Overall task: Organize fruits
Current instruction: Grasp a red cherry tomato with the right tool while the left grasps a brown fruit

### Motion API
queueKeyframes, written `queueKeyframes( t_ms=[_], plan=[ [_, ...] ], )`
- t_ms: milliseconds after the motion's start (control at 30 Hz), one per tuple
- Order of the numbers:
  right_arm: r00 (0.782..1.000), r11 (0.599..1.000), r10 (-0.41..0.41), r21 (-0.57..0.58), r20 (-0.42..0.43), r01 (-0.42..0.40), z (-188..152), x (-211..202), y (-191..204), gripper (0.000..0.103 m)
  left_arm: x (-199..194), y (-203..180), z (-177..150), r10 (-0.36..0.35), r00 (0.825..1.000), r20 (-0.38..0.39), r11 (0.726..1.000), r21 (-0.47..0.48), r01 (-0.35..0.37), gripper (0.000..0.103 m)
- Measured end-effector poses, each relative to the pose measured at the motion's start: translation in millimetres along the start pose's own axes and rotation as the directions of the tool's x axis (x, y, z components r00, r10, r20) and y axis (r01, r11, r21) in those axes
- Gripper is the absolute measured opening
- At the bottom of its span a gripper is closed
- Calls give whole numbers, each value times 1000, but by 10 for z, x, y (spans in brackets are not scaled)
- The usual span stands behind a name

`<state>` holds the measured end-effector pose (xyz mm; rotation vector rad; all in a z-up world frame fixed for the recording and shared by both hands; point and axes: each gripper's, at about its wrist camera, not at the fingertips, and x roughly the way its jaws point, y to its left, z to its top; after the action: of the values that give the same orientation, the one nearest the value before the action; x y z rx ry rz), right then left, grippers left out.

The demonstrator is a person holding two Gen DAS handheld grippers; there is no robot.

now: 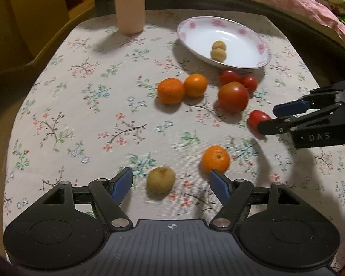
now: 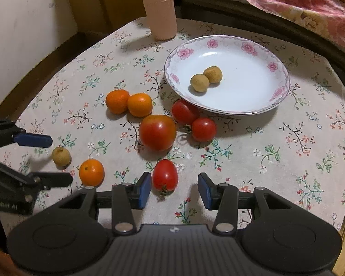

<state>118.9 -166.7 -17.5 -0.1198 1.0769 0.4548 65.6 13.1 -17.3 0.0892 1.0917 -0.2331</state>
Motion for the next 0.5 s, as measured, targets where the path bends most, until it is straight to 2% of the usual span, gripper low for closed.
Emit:
queueKeyframes(
  t_ms=[200, 267, 333, 500],
  plan=[
    [1000, 1000, -1, -18, -9, 1, 0, 51, 29, 44, 103, -37, -33, 23, 1000, -4, 997, 67, -23, 78],
    [1000, 1000, -4, -21, -14, 3, -1, 68, 25, 44, 148, -47, -38, 28, 1000, -9, 996, 85, -27, 75],
    [1000, 1000, -5, -22, -16, 5, -3, 82, 17, 44, 182, -41, -48, 25, 999, -22, 996, 89, -23, 65],
    [1000, 1000, -10, -19, -13, 9, 18, 114, -15, 44, 177, -54, -39, 22, 1000, -17, 996, 89, -20, 61]
  ],
)
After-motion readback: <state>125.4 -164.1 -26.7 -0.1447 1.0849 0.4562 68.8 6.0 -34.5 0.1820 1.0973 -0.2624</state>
